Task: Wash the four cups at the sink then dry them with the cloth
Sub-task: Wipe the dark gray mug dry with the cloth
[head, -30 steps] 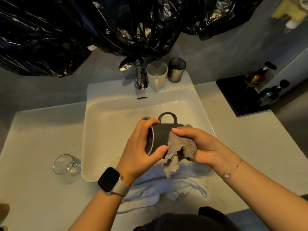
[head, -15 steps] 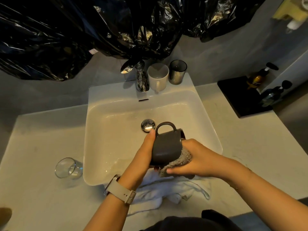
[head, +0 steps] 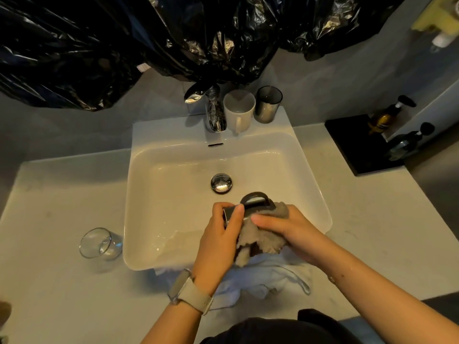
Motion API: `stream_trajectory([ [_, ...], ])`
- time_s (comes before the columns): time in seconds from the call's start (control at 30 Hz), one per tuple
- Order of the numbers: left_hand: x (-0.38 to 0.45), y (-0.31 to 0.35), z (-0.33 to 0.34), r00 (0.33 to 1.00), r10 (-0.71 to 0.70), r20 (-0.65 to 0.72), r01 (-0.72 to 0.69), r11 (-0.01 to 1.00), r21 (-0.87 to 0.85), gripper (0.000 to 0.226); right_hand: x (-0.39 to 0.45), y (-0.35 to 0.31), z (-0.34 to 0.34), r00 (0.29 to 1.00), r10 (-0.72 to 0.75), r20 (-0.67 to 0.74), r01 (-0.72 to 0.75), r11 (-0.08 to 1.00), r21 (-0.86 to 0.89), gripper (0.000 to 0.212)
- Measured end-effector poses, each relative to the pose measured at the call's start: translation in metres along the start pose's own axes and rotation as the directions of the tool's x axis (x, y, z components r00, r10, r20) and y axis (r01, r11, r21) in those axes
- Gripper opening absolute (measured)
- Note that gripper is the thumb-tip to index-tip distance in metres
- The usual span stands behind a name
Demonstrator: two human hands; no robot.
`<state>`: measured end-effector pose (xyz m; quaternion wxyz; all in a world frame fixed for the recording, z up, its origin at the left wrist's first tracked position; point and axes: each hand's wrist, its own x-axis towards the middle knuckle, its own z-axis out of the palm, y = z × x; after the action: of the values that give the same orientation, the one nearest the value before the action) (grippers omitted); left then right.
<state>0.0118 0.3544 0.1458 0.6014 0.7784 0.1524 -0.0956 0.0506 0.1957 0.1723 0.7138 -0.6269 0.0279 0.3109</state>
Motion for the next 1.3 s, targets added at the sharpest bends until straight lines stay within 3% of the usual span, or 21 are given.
stream_trajectory([
  [0.1,0.009,0.003,0.004,0.969,-0.231,0.088,0.247,0.898,-0.365,0.060,-0.008,0.010,-0.002,0.977,-0.210,0.039,0.212,0.924,-0.317,0.032],
  [0.2,0.011,0.013,0.004,0.943,-0.302,0.138,0.329,0.803,-0.497,0.047,-0.011,0.010,-0.002,0.934,-0.355,-0.034,0.319,0.876,-0.361,0.031],
  [0.33,0.013,0.015,-0.012,0.904,-0.315,0.289,0.421,0.776,-0.470,0.053,-0.006,0.001,-0.001,0.907,-0.371,-0.201,0.344,0.926,-0.157,0.028],
  [0.4,0.015,0.021,-0.029,0.877,-0.269,0.398,0.429,0.811,-0.398,0.049,-0.001,-0.007,-0.001,0.938,-0.286,-0.196,0.290,0.957,-0.008,0.019],
  [0.53,0.020,0.032,-0.046,0.864,-0.140,0.484,0.383,0.806,-0.451,0.049,0.012,-0.026,0.004,0.983,-0.149,-0.110,0.173,0.952,0.253,0.033],
  [0.63,0.027,0.028,-0.036,0.883,-0.148,0.446,0.415,0.690,-0.593,0.062,0.020,-0.031,0.017,0.983,-0.105,-0.151,0.146,0.943,0.298,0.028],
  [0.7,0.032,0.028,-0.027,0.916,-0.173,0.362,0.383,0.641,-0.665,0.058,0.029,-0.027,0.026,0.965,-0.074,-0.250,0.161,0.923,0.349,0.030],
  [0.87,0.046,0.025,-0.022,0.962,-0.187,0.199,0.273,0.650,-0.710,0.067,0.058,-0.014,0.037,0.885,0.071,-0.460,0.179,0.860,0.478,0.019],
  [0.97,0.048,0.018,-0.025,0.955,-0.222,0.199,0.296,0.621,-0.726,0.053,0.072,-0.010,0.032,0.861,0.092,-0.499,0.196,0.847,0.493,0.023],
  [1.07,0.050,0.009,-0.032,0.945,-0.214,0.249,0.326,0.524,-0.787,0.042,0.075,-0.011,0.022,0.897,0.071,-0.437,0.208,0.803,0.559,0.023],
  [1.23,0.042,0.005,-0.043,0.990,-0.135,0.048,0.132,0.722,-0.679,0.040,0.051,-0.018,0.000,0.989,-0.065,-0.132,0.111,0.916,0.384,0.028],
  [1.3,0.039,0.009,-0.045,0.997,-0.077,-0.012,0.056,0.816,-0.576,0.037,0.041,-0.018,0.002,0.988,-0.136,-0.073,0.143,0.985,0.098,0.022],
])
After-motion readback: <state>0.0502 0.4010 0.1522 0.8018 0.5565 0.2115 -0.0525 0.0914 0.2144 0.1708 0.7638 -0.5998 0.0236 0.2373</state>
